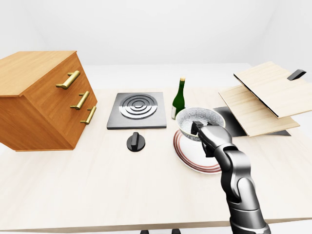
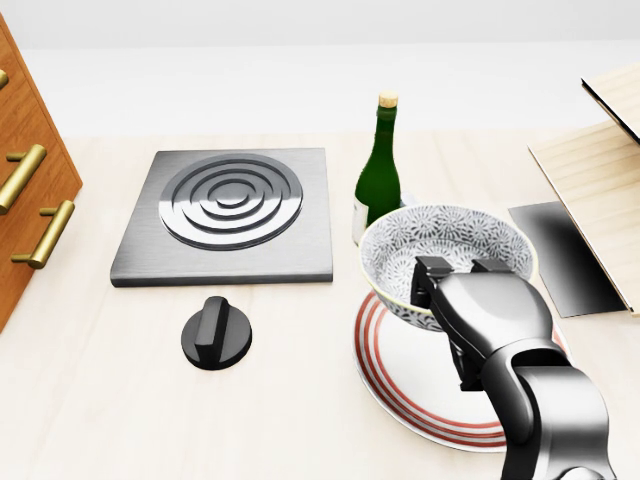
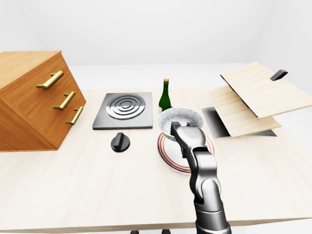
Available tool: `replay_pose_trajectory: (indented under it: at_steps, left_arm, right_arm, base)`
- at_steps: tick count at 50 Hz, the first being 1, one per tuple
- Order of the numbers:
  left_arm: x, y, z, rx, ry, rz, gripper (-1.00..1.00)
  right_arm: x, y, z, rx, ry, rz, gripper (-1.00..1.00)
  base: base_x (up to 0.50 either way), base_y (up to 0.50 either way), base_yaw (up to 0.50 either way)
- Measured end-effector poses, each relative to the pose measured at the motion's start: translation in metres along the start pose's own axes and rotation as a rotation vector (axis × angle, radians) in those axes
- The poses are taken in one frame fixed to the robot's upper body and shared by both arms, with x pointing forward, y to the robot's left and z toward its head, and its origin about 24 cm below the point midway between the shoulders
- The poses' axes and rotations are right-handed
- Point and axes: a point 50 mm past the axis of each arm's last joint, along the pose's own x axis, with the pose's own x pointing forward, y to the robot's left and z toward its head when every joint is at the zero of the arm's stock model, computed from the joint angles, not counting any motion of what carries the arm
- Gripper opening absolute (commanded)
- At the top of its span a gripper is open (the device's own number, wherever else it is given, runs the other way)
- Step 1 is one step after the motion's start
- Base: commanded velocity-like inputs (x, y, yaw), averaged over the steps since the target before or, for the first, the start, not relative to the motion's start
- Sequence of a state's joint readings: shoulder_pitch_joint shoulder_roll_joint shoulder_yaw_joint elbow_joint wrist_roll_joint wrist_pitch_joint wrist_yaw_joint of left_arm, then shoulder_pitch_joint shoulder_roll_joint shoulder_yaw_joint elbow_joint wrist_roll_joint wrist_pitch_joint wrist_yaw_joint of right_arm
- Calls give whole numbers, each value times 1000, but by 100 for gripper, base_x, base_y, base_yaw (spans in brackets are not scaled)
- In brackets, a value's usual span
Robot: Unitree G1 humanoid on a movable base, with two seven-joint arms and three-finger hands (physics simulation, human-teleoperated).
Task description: Pick up the akita bowl and put it on the plate.
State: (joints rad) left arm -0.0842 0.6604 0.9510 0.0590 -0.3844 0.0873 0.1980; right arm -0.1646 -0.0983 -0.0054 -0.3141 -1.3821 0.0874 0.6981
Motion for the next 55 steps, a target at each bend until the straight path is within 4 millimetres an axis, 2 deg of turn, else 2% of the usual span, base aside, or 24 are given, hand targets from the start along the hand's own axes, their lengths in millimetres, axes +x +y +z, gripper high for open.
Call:
replay_pose_trajectory:
  at_steps: [29,55]
  left_arm:
    - [0,0,2,-3,-8,2,100]
    - [0,0,0,-5,-1,5,100]
  right_arm:
    - [3,1,-15,-58,85,11,-100]
    - [19,20,-20,-52,90,39,-100]
  base:
    - [0,0,0]
    - [0,0,0]
